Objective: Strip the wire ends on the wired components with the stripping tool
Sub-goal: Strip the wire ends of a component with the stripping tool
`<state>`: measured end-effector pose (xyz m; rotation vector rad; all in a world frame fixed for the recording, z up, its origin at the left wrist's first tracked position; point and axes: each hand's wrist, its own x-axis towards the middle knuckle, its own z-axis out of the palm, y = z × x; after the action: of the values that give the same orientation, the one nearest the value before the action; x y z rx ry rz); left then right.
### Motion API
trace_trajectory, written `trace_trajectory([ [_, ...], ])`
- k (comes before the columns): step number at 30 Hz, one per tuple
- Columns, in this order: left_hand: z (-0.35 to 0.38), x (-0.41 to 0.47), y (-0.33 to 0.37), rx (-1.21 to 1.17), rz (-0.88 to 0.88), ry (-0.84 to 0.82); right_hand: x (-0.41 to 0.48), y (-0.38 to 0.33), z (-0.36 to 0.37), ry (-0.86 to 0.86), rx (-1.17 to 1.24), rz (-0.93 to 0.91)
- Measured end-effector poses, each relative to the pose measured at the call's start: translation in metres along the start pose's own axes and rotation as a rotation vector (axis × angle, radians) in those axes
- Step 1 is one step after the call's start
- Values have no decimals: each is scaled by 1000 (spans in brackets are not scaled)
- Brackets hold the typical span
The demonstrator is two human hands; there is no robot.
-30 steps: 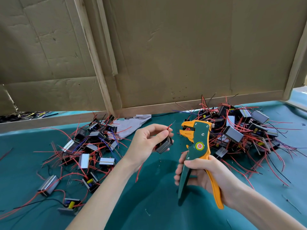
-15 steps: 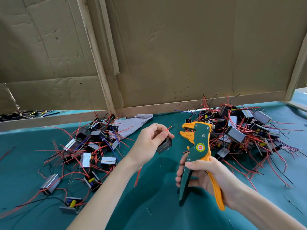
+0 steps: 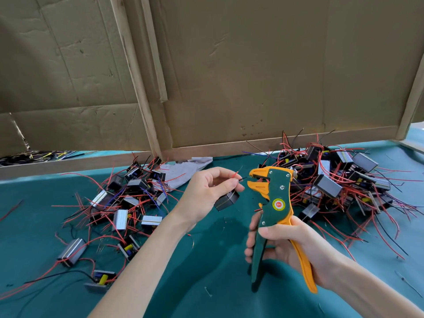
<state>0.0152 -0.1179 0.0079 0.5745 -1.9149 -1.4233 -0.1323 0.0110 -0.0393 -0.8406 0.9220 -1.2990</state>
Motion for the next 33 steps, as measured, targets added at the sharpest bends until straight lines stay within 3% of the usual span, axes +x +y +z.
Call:
trace_trajectory([
  [21, -19, -5, 28, 175, -108, -198, -9, -9, 1, -120, -203, 0],
  [27, -24, -6, 28, 170, -96, -209, -14, -4, 8, 12, -263, 14],
  [31, -20, -4, 20, 165, -113, -177, -12, 11, 19, 250, -254, -10],
  [33, -15, -3, 13, 145, -130, -152, -13, 10, 22, 198, -175, -2],
])
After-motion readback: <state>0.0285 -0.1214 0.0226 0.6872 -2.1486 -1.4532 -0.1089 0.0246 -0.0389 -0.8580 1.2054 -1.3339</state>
